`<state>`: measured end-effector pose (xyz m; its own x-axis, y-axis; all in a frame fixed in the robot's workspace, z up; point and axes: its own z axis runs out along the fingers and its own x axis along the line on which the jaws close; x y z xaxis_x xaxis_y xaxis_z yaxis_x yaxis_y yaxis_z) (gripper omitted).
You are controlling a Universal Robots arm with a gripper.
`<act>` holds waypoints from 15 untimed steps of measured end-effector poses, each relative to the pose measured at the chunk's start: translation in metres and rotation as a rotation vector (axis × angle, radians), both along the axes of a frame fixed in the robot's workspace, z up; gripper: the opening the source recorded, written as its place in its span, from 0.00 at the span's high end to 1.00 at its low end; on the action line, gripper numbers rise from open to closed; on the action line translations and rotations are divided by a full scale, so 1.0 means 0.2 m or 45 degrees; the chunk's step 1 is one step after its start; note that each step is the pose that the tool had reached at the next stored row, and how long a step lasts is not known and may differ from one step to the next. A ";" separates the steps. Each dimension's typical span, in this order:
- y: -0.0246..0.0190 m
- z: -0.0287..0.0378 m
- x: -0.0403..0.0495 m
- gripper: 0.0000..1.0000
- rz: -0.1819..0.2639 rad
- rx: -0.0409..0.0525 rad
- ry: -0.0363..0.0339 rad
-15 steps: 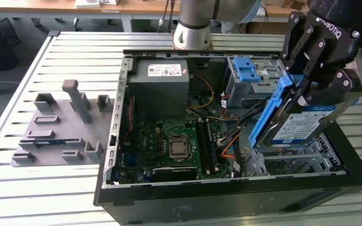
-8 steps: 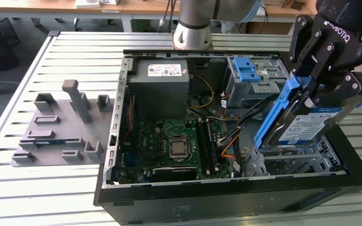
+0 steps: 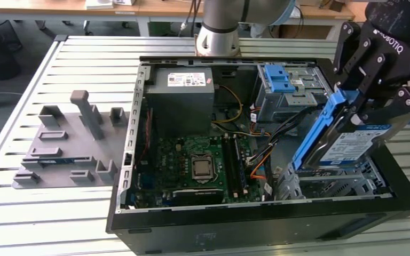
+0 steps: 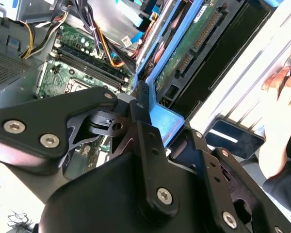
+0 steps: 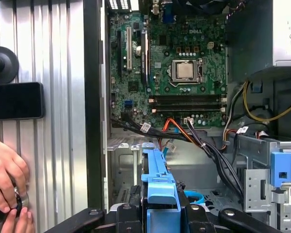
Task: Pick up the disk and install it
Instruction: 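Insert the disk into the insertion slot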
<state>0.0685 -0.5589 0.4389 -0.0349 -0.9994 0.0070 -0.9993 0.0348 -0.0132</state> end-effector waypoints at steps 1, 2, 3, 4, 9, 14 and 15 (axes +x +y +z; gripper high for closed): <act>0.000 -0.002 0.004 0.63 0.000 0.000 0.0000; -0.001 -0.004 0.005 0.63 0.000 0.000 0.0000; -0.002 -0.006 0.004 0.63 -0.001 0.000 0.0000; -0.004 -0.008 0.004 0.63 -0.001 0.000 0.0000; -0.012 -0.019 0.005 0.63 -0.001 0.000 0.0000; -0.020 -0.029 0.005 0.63 -0.001 0.000 0.0000; -0.021 -0.031 0.005 0.63 -0.001 0.000 0.0000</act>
